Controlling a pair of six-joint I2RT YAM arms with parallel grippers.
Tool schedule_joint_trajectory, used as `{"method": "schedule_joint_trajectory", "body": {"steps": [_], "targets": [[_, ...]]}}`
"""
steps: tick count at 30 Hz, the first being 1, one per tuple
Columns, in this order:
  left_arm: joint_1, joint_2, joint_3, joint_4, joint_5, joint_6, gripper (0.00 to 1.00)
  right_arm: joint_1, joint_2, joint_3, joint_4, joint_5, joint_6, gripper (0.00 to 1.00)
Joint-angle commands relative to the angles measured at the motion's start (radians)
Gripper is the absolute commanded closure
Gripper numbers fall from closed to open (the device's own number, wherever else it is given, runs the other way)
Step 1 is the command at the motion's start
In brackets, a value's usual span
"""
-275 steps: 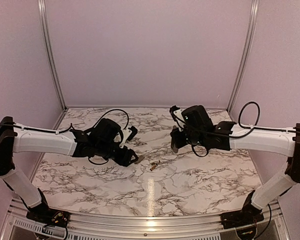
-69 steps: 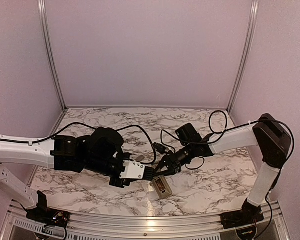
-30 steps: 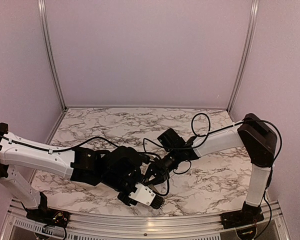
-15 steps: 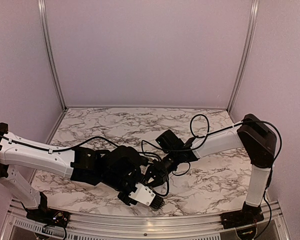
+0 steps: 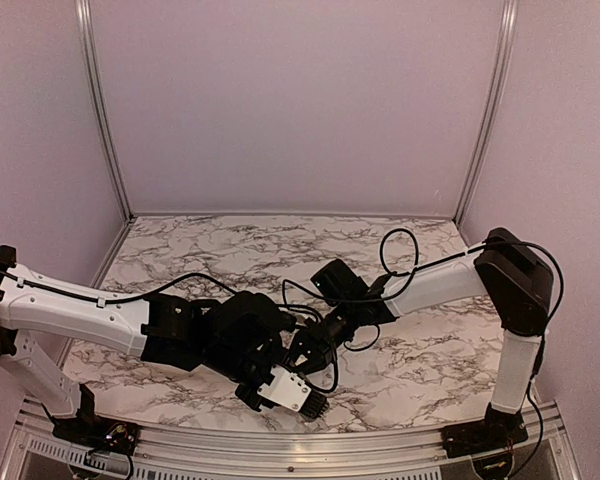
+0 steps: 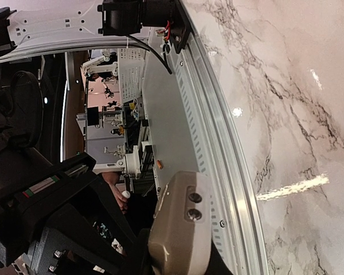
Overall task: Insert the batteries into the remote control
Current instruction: Place the battery in the battery compartment.
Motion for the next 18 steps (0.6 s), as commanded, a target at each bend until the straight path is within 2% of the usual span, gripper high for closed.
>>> {"method": "schedule_joint_trajectory", "body": {"steps": [1,4,9,16,18], "targets": [[-0.005,-0.001,0.008,-0.008,0.005,0.009,0.82,0.010,-0.006,-0.004,0.031,-0.023,0.017,1.00],[-0.006,-0.014,0.011,-0.015,-0.007,0.007,0.77,0.010,-0.004,-0.011,0.040,-0.023,0.023,1.00],[-0.005,-0.057,-0.006,-0.002,-0.057,-0.019,0.56,0.010,-0.001,-0.008,0.052,-0.025,0.031,1.00],[-0.004,-0.124,-0.017,0.016,-0.116,-0.079,0.50,-0.005,0.002,-0.011,0.079,-0.018,0.056,1.00],[-0.004,-0.159,-0.027,0.043,-0.158,-0.151,0.48,-0.024,-0.004,-0.008,0.082,-0.007,0.058,1.00]]}}
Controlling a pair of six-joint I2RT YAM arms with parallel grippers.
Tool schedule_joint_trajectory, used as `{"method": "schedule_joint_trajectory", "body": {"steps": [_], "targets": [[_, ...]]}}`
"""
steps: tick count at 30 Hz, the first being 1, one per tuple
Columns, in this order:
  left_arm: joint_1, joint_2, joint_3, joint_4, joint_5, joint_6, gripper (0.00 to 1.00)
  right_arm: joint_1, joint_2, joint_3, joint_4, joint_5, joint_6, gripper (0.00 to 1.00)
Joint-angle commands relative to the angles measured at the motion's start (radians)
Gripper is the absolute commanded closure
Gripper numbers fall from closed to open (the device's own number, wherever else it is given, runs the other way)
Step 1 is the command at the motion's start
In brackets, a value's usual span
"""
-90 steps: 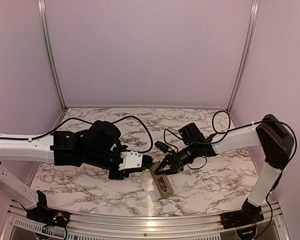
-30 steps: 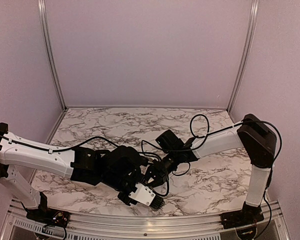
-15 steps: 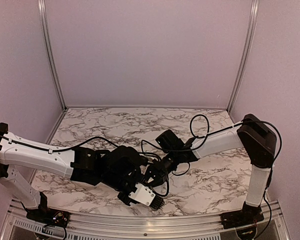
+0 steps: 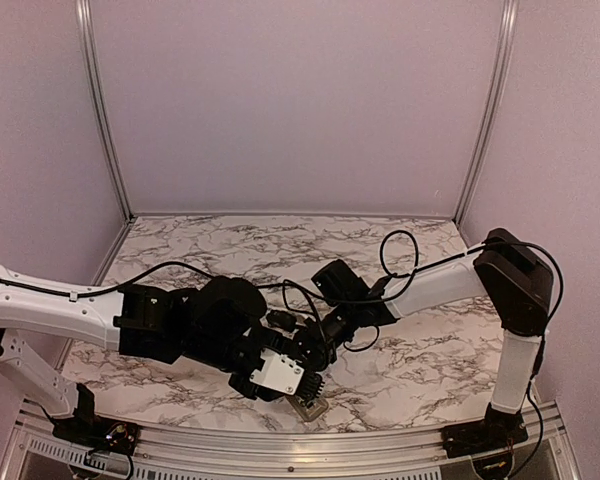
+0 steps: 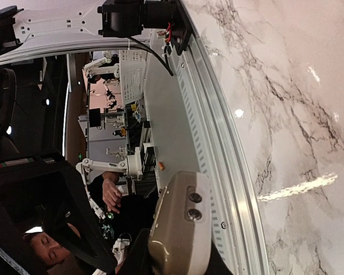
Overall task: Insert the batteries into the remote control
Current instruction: Place the battery in the battery compartment, then load the battery into the battery compartment.
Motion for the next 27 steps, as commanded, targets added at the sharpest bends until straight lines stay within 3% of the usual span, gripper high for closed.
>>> {"method": "schedule_joint_trajectory", "body": {"steps": [1,2,3,4,5,10,13,22,27], "targets": [[0.000,-0.097,-0.029,0.052,-0.103,-0.145,0.48,-0.035,-0.008,0.005,0.042,0.006,0.026,1.00],[0.009,-0.129,-0.041,0.086,-0.144,-0.206,0.41,-0.049,-0.015,0.000,0.068,0.015,0.038,1.00],[0.028,-0.165,-0.060,0.122,-0.180,-0.272,0.20,-0.063,-0.022,-0.005,0.110,0.022,0.059,1.00],[0.045,-0.224,-0.084,0.156,-0.208,-0.342,0.06,-0.075,-0.027,-0.012,0.151,0.033,0.094,1.00],[0.062,-0.269,-0.109,0.185,-0.213,-0.410,0.02,-0.087,-0.031,-0.017,0.189,0.041,0.118,1.00],[0.189,-0.415,-0.236,0.287,-0.147,-0.820,0.01,-0.131,-0.041,-0.019,0.317,0.092,0.204,1.00],[0.219,-0.428,-0.282,0.311,-0.246,-1.121,0.01,-0.144,-0.045,-0.034,0.403,0.123,0.267,1.00],[0.244,-0.372,-0.474,0.590,-0.012,-1.423,0.01,-0.146,-0.015,-0.050,0.656,0.162,0.450,1.00],[0.262,-0.293,-0.521,0.742,0.074,-1.552,0.02,-0.146,-0.023,-0.050,0.704,0.164,0.478,1.00]]}}
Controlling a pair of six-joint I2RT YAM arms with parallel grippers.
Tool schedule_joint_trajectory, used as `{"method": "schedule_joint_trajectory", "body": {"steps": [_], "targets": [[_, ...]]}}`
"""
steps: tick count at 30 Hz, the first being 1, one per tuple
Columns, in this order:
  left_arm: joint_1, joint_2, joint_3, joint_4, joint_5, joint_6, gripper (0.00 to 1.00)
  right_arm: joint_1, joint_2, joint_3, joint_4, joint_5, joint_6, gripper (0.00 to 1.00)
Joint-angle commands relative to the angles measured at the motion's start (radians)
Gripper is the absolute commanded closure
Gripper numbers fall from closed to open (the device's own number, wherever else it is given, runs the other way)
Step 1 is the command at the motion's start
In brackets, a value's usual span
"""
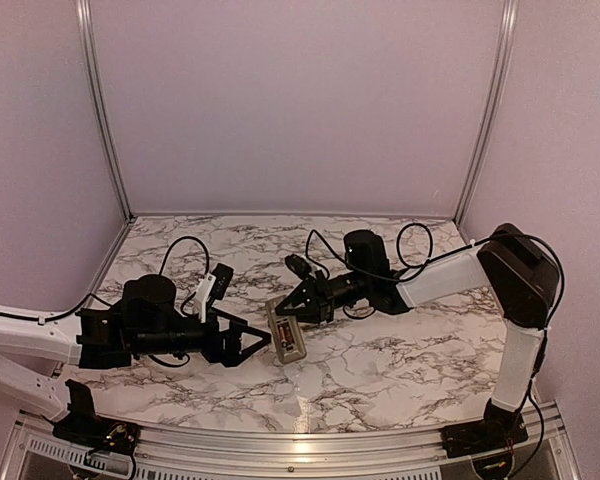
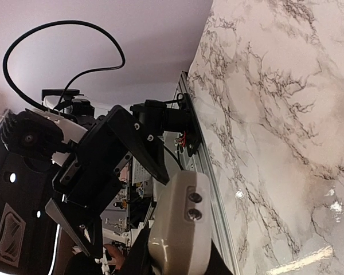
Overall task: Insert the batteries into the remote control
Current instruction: Load the battery into the battery compartment.
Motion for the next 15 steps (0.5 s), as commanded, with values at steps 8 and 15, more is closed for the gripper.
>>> {"method": "schedule_joint_trajectory", "body": {"steps": [8,15], "targets": [[0.016,0.183,-0.007,0.339,0.158,-0.239,0.09,0.004,-0.031,-0.009,0.109,0.012,0.063,1.00],[0.026,0.223,-0.006,0.368,0.163,-0.245,0.19,0.012,-0.025,-0.027,0.206,-0.003,0.126,1.00]]}}
